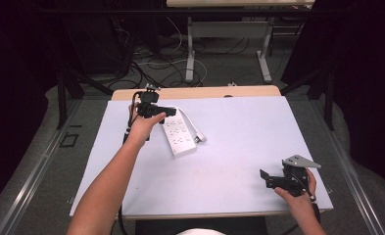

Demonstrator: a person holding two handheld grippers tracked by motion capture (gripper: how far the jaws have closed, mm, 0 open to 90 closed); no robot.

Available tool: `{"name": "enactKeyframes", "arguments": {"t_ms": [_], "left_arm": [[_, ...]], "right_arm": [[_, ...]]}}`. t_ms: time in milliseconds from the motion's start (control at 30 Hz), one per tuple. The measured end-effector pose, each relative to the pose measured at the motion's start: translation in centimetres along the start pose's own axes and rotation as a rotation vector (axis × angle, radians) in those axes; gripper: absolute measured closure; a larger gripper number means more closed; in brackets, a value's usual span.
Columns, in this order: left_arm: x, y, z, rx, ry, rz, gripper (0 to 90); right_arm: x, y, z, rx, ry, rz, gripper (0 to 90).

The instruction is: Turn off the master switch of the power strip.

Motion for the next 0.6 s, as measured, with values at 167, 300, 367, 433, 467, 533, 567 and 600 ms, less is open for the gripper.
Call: {"name": "enactKeyframes", "arguments": {"t_ms": [167,300,367,433,467,533,567,600], "left_arm": [[-0.9,0.6,1.4,-0.003,0.011,-0.030,3.4],[-1.3,1.0,2.8,-0.024,0.007,-0.037,0.5],[-1.5,1.1,3.6,-0.043,0.005,-0.029,0.4],[-1.7,1.2,4.3,-0.068,0.008,-0.040,0.4],[-1.8,1.3,4.6,-0.074,0.006,-0.042,0.5],[-2.1,1.5,5.2,-0.083,0.009,-0.058,0.4],[-2.3,1.7,5.5,-0.086,0.012,-0.060,0.4],[-2.4,1.8,5.7,-0.086,0.017,-0.063,0.5]], "right_arm": [[0.0,-0.1,0.0,-0.006,0.001,0.009,4.9],[-0.1,-0.2,0.0,-0.014,0.007,0.010,4.9],[0.1,-0.1,0.1,-0.012,0.009,-0.001,4.9],[0.1,-0.1,0.1,-0.016,0.007,-0.003,4.9],[0.1,-0.1,0.0,-0.015,0.007,-0.003,4.9],[0.1,-0.1,0.1,-0.005,0.006,-0.001,4.9],[0.1,-0.1,0.1,-0.007,0.001,-0.002,4.9],[0.2,-0.1,0.1,-0.007,0.002,-0.002,4.9]]}}
Point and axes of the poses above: each handheld gripper's, and its own axes: z roughly backward along the jaws, y roughly out of its underside, x roughly to its left, the point moved 9 cm from there along -z, roughly forward along the jaws, and after that the axes turned 15 degrees about -z, right-handed, at the moved point
